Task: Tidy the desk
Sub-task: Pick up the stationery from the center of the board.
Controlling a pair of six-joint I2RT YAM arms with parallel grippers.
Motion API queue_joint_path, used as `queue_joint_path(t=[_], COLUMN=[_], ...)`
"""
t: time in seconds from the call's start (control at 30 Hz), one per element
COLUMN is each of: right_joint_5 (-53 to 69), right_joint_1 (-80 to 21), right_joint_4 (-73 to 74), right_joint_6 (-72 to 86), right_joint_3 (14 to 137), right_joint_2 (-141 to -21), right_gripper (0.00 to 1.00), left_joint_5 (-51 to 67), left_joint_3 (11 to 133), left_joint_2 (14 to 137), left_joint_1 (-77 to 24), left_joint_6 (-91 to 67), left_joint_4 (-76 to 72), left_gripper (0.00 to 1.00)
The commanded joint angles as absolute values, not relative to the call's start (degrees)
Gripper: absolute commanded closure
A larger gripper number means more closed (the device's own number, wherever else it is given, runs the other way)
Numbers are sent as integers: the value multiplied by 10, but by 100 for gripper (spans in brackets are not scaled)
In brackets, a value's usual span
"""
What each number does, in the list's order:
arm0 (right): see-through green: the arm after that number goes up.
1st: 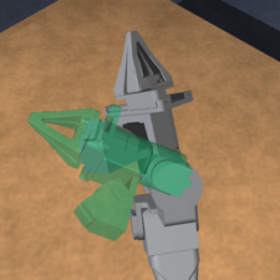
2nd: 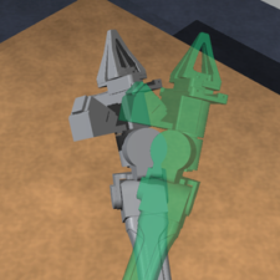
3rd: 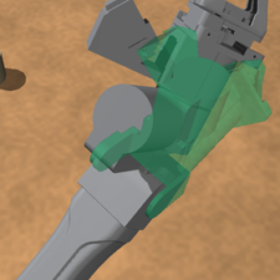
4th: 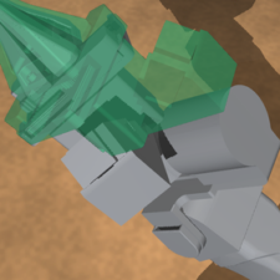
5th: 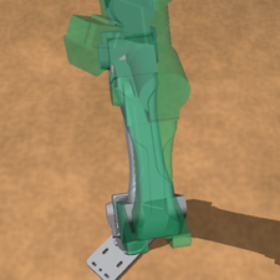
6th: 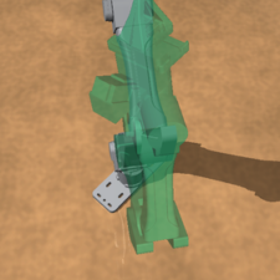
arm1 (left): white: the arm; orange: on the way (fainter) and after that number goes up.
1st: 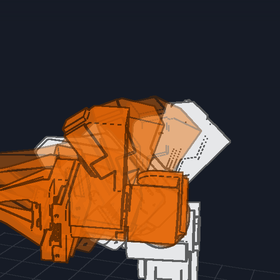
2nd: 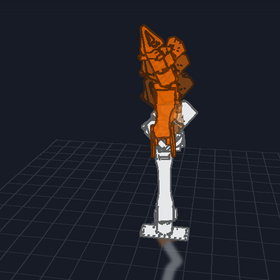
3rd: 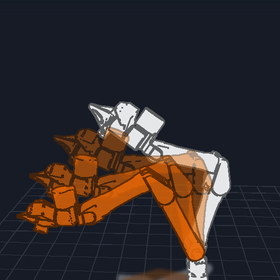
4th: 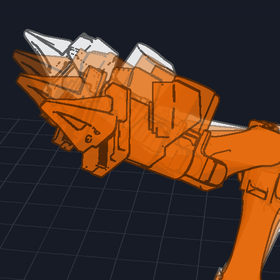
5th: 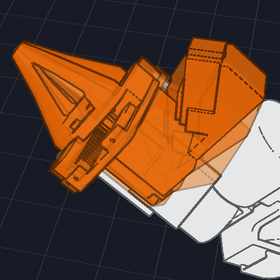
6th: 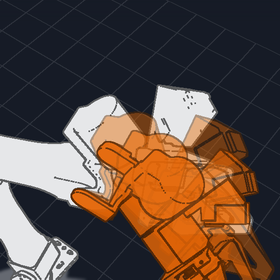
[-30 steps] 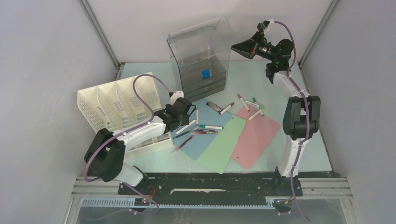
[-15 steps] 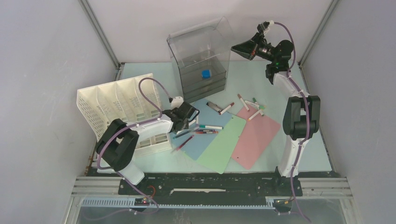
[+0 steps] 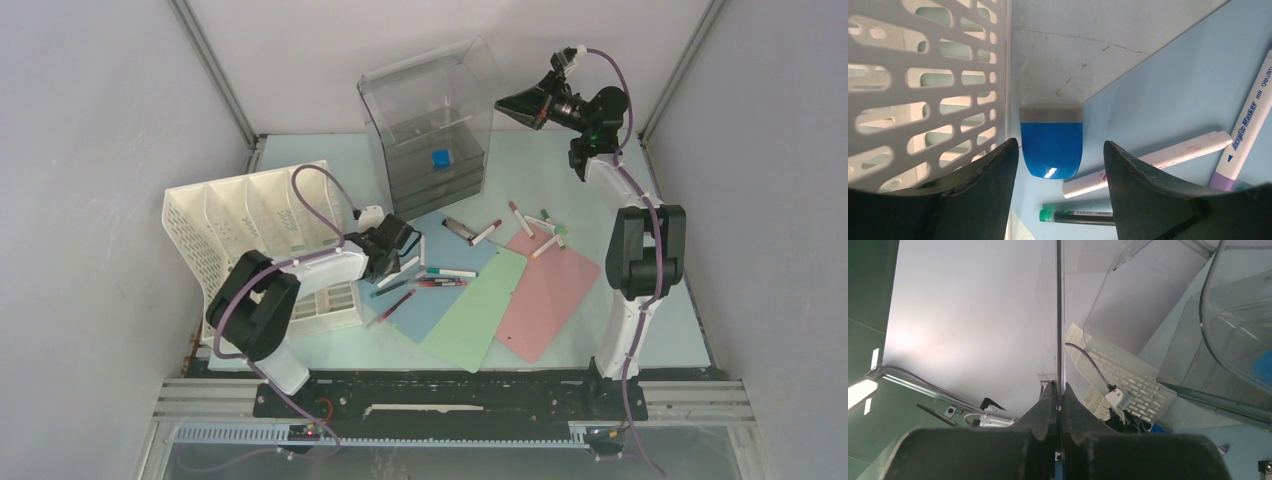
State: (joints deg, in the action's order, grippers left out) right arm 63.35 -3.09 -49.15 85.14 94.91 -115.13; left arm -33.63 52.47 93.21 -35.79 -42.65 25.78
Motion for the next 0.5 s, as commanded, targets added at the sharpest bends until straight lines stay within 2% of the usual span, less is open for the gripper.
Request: queue_joint_path(t=[0.0, 0.37, 0.47], right_joint_5=[618, 618, 618], right_joint_1=[-29, -29, -29], right_joint_4=[-522, -522, -522], right_joint_6=[831, 831, 831], right_joint_3=[951, 950, 950], right_joint_2=[-1141, -1139, -1139], right_gripper=[98, 98, 98], left_joint_5=[-322, -280, -270], left_joint_3=[523, 498, 498], left_joint_2=[942, 953, 960], left_joint_1=[-336, -315, -316], left_joint_6=[-444, -453, -451], left_joint_4=[241, 208, 203], left_gripper=[29, 33, 39])
